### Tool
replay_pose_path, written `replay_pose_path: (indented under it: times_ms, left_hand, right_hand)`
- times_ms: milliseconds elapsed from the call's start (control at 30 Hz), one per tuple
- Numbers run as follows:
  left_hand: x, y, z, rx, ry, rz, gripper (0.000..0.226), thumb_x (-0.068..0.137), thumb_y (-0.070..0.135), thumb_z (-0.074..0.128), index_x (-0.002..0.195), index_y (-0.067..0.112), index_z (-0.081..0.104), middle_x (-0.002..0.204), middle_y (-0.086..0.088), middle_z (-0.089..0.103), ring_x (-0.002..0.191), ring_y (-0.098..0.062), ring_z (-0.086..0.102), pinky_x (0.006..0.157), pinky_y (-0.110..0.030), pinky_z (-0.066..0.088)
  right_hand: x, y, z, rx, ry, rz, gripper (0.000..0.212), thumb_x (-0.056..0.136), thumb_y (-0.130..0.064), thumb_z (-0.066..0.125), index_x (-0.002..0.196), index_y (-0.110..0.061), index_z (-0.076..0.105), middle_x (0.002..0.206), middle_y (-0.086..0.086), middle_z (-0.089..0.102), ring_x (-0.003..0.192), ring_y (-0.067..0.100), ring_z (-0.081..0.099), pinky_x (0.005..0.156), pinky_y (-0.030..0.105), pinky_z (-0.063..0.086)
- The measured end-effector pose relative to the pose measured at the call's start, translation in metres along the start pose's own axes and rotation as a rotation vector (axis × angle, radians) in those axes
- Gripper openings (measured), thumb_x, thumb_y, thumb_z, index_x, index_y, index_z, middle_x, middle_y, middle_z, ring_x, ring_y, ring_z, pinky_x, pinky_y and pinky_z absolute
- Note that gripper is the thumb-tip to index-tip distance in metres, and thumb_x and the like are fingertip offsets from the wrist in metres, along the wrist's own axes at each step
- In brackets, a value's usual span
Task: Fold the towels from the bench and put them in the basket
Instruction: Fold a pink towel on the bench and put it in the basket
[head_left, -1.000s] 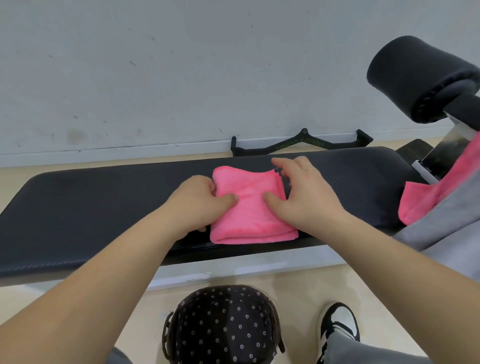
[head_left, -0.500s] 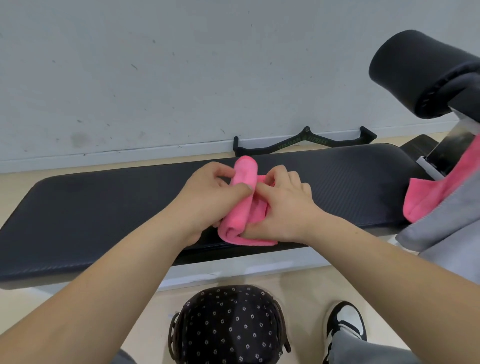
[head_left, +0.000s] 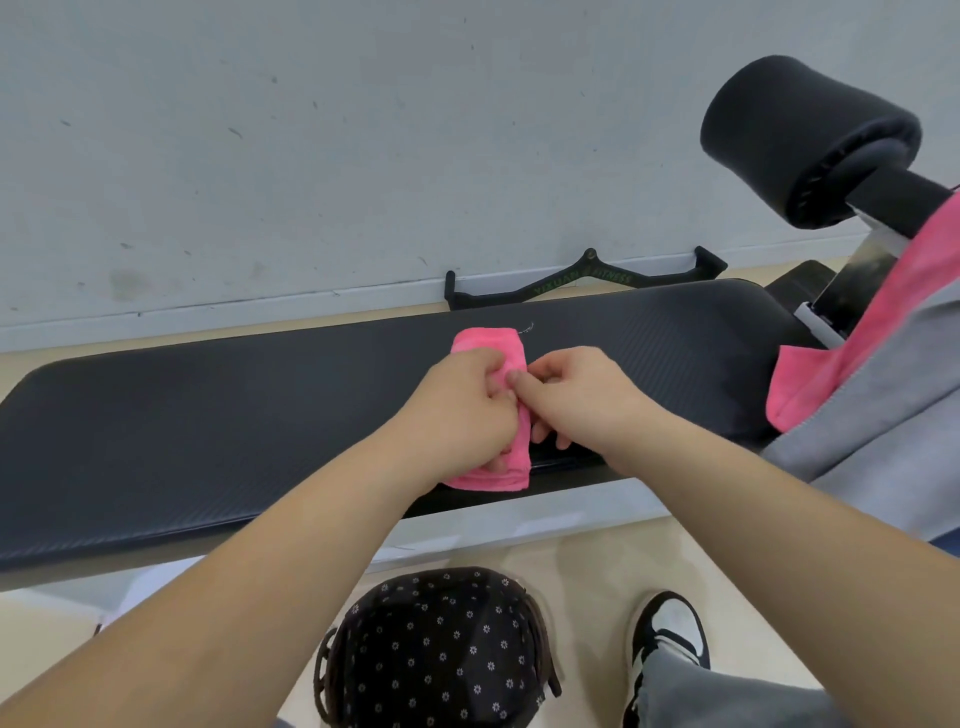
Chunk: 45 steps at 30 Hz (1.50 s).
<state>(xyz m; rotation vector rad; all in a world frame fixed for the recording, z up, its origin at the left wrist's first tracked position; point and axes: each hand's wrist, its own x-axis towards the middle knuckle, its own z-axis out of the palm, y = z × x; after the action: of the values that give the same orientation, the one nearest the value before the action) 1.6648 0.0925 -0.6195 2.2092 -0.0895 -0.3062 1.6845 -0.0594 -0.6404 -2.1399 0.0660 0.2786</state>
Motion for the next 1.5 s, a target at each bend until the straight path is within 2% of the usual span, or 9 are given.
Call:
replay_pose_path:
  times_ms: [100, 200, 400, 500, 633, 733, 800, 1067, 1500]
  left_hand:
    - [-0.002, -0.005, -0.010, -0.199, 0.119, -0.055, 0.030, 0.098, 0.008, 0.054, 0.123, 0.023, 0.062, 0.075, -0.006, 0.072, 0.055, -0.023, 0.069, 0.059, -0.033, 0.062]
    - [0.002, -0.020, -0.025, -0.052, 0.325, -0.055, 0.036, 0.091, 0.027, 0.070, 0.125, 0.022, 0.061, 0.096, 0.005, 0.069, 0.088, -0.016, 0.068, 0.084, -0.041, 0.059]
    - [-0.028, -0.032, -0.030, -0.427, 0.026, -0.279, 0.033, 0.085, 0.031, 0.083, 0.108, 0.009, 0.075, 0.097, -0.010, 0.081, 0.093, -0.028, 0.079, 0.090, -0.048, 0.063]
    - [-0.054, -0.042, -0.040, -0.517, 0.019, -0.305, 0.031, 0.086, 0.024, 0.078, 0.115, 0.015, 0.074, 0.102, -0.009, 0.081, 0.093, -0.028, 0.079, 0.087, -0.045, 0.064]
    - [-0.096, -0.056, -0.047, -0.608, 0.063, -0.249, 0.027, 0.090, 0.014, 0.073, 0.116, 0.018, 0.070, 0.107, -0.006, 0.080, 0.090, -0.019, 0.077, 0.079, -0.038, 0.064]
    - [-0.122, -0.070, -0.046, -0.655, 0.054, -0.247, 0.032, 0.091, 0.012, 0.070, 0.122, 0.015, 0.069, 0.117, -0.012, 0.077, 0.106, -0.029, 0.075, 0.094, -0.048, 0.060]
    - [-0.133, -0.081, -0.044, -0.710, 0.058, -0.245, 0.040, 0.087, 0.012, 0.070, 0.126, 0.011, 0.068, 0.121, -0.016, 0.075, 0.116, -0.035, 0.070, 0.103, -0.055, 0.054]
    - [-0.120, -0.131, 0.015, -0.763, -0.017, -0.413, 0.040, 0.084, 0.002, 0.073, 0.121, 0.015, 0.068, 0.116, -0.014, 0.075, 0.107, -0.031, 0.072, 0.084, -0.046, 0.062]
    - [-0.098, -0.304, 0.083, -0.561, 0.225, -0.823, 0.038, 0.066, 0.001, 0.060, 0.101, 0.016, 0.059, 0.102, -0.016, 0.069, 0.091, -0.031, 0.072, 0.091, -0.050, 0.061]
  right_hand:
    - [0.005, 0.000, 0.005, -0.058, 0.031, -0.009, 0.030, 0.100, -0.031, 0.060, 0.096, -0.005, 0.073, 0.064, 0.013, 0.070, 0.042, 0.008, 0.056, 0.046, 0.026, 0.048]
    - [0.006, -0.002, 0.006, -0.115, 0.013, -0.019, 0.028, 0.100, -0.030, 0.059, 0.101, -0.005, 0.071, 0.068, 0.014, 0.071, 0.053, 0.015, 0.061, 0.052, 0.031, 0.053]
    - [-0.025, -0.018, 0.022, -0.219, -0.214, -0.173, 0.024, 0.100, -0.019, 0.055, 0.095, 0.002, 0.066, 0.066, 0.003, 0.050, 0.059, 0.016, 0.043, 0.057, 0.026, 0.043]
    - [-0.045, -0.022, 0.037, -0.158, -0.316, -0.196, 0.029, 0.100, -0.022, 0.058, 0.092, 0.005, 0.064, 0.075, 0.018, 0.065, 0.066, 0.027, 0.060, 0.069, 0.033, 0.058]
    - [-0.073, -0.028, 0.058, -0.299, -0.337, -0.205, 0.038, 0.097, -0.035, 0.055, 0.070, -0.009, 0.053, 0.064, 0.003, 0.052, 0.059, 0.017, 0.046, 0.058, 0.028, 0.041]
    - [-0.093, -0.024, 0.073, -0.037, -0.526, -0.049, 0.038, 0.082, -0.040, 0.053, 0.103, -0.013, 0.072, 0.106, 0.001, 0.076, 0.102, 0.017, 0.069, 0.100, 0.040, 0.052]
    - [-0.104, -0.018, 0.079, 0.165, -0.618, 0.037, 0.040, 0.088, -0.037, 0.059, 0.119, -0.016, 0.071, 0.119, 0.002, 0.076, 0.112, 0.015, 0.069, 0.109, 0.046, 0.048]
    - [-0.130, 0.049, 0.106, 0.128, -0.512, 0.239, 0.025, 0.091, -0.027, 0.079, 0.110, -0.016, 0.067, 0.100, 0.003, 0.079, 0.098, 0.022, 0.077, 0.087, 0.039, 0.063]
    - [-0.061, 0.181, 0.290, 0.219, -0.370, 0.722, 0.021, 0.098, -0.012, 0.058, 0.118, -0.006, 0.058, 0.117, 0.016, 0.065, 0.107, 0.034, 0.067, 0.086, 0.051, 0.062]
